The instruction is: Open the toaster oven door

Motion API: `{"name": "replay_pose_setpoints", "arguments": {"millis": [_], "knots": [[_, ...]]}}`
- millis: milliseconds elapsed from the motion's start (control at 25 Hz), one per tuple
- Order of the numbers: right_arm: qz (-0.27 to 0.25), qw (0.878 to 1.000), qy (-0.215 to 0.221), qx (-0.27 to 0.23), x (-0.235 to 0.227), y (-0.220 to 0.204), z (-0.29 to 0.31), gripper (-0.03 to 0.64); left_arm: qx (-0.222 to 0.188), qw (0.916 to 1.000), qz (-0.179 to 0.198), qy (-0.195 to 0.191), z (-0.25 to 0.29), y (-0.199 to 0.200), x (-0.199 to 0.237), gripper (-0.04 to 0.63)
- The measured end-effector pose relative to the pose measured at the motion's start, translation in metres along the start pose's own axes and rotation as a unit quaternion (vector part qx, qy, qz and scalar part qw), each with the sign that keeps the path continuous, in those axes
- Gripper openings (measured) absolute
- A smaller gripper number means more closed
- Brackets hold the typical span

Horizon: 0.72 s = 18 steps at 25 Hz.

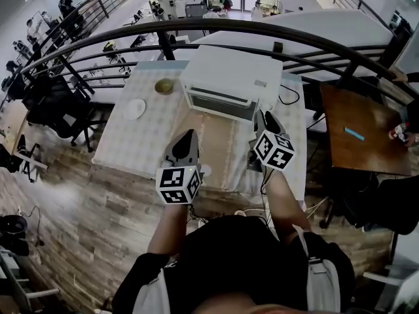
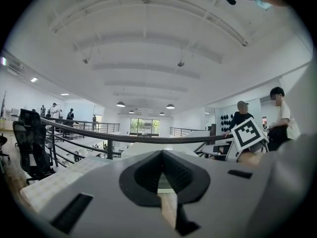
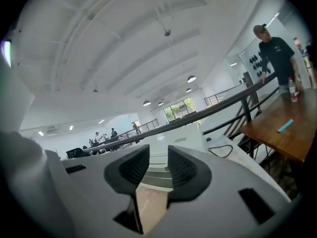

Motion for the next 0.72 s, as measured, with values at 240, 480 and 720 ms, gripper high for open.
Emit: {"name": "replay_pose_setpoints", "arguments": {"millis": [240,480,720], "knots": [[0.076,0.995,-0.011,0.056,-0.013,-0.021,0.042,0.115,0.003,1.0000,0.000,0.005,-0.004,-0.003,0.010,0.012],[0.166,0.979,-0.033,0.110,-0.039,-0.042,0.078,0.123,0.015,0.9997,0.000,0.021,-0.012,-0.011,0.023,0.012],[0.172,0.976,-0.052,0.125,-0.052,-0.042,0.110,0.123,0.024,0.9990,-0.001,0.037,-0.019,-0.019,0.036,0.012]]}}
Point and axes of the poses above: the fingertips, and each gripper's own axes: z forward along the fingers, x to its left, y out of its top, the point moved 1 cm from there along -z, backward along the fingers, and after that the axes turned 14 degrees about z, right-handed, at the moved point
